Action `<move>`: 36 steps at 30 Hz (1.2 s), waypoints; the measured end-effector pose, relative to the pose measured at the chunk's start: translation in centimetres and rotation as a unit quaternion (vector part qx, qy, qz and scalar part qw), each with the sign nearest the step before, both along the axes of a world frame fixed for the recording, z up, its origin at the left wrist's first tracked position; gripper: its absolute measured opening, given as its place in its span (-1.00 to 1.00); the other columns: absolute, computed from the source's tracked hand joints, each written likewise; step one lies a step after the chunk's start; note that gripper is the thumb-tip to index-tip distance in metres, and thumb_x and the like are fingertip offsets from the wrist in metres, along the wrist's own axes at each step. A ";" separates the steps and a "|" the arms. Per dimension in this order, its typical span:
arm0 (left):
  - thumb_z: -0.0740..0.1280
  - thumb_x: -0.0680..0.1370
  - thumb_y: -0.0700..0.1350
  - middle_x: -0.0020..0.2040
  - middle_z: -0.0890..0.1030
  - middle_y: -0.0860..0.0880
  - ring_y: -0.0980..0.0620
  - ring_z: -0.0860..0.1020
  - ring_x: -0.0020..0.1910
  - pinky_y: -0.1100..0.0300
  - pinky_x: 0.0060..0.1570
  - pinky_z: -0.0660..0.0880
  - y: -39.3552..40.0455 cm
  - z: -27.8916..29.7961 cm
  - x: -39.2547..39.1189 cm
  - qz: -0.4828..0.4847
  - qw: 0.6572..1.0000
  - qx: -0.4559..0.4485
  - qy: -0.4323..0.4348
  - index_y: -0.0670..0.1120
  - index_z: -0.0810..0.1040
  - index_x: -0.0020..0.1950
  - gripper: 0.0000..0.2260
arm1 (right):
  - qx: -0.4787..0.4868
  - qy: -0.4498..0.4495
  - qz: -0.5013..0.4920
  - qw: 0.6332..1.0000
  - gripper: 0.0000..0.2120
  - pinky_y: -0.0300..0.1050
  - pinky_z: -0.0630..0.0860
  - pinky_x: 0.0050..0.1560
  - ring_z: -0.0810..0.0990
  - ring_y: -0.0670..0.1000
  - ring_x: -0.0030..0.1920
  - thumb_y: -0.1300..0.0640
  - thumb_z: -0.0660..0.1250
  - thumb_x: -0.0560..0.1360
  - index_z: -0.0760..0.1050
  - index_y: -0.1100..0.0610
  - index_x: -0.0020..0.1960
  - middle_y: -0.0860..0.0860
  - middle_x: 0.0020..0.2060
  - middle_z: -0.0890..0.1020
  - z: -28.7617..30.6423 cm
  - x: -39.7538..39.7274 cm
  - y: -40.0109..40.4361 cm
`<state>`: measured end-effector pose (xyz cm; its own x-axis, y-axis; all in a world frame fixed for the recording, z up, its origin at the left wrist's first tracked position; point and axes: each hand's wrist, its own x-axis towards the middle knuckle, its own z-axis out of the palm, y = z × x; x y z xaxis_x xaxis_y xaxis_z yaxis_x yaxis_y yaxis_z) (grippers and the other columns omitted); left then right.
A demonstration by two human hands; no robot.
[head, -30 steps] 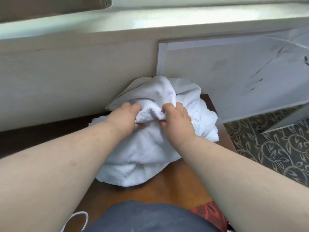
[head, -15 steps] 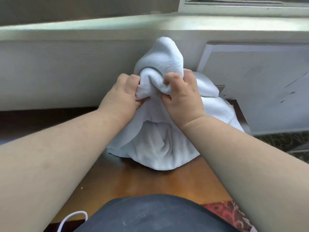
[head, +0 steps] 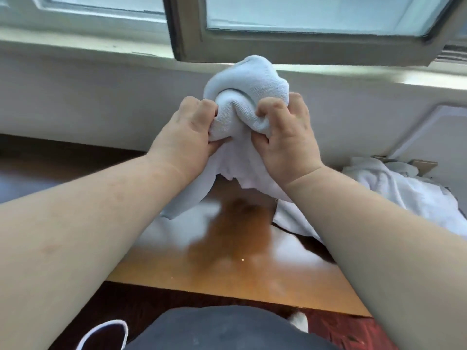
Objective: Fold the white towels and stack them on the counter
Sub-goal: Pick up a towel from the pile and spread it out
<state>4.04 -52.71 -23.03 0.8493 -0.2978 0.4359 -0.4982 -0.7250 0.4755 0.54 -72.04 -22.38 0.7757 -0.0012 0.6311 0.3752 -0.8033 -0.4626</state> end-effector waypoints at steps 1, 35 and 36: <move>0.36 0.45 0.12 0.03 0.31 0.05 -0.08 0.41 -0.08 0.01 -0.09 0.42 2.4 0.0 -0.2 0.008 1.000 0.011 -0.002 0.09 0.36 0.14 -0.67 | 0.002 0.003 0.014 1.000 -0.64 0.08 0.48 0.06 0.45 0.26 0.10 0.21 0.40 0.46 0.30 -0.09 0.07 0.17 0.07 0.45 -0.4 0.2 2.2; 0.20 0.57 -0.09 0.21 0.42 -0.18 -0.27 0.51 0.03 -0.13 0.01 0.49 40.0 -14.4 9.8 0.304 0.840 0.213 0.396 0.00 0.22 0.32 -0.66 | -0.217 0.442 0.189 0.849 -0.17 0.12 0.37 0.29 0.28 0.13 0.45 -0.23 0.36 0.41 0.07 -0.04 0.55 -0.01 0.44 0.34 -19.4 12.6 38.0; 0.19 0.58 -0.10 0.27 0.40 -0.18 -0.28 0.50 0.08 -0.15 0.06 0.48 40.5 -14.7 10.5 0.288 0.837 0.219 0.410 0.03 0.17 0.41 -0.58 | -0.219 0.486 0.191 0.824 -0.14 0.10 0.20 0.47 0.11 0.14 0.55 -0.17 0.33 0.49 -0.06 0.01 0.61 0.05 0.56 0.16 -20.2 12.1 38.4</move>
<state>14.56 -12.26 -37.76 0.8669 0.2861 -0.4082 0.3585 -0.9269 0.1115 12.64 -33.63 -42.62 0.8062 0.4232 -0.4134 0.2622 -0.8820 -0.3916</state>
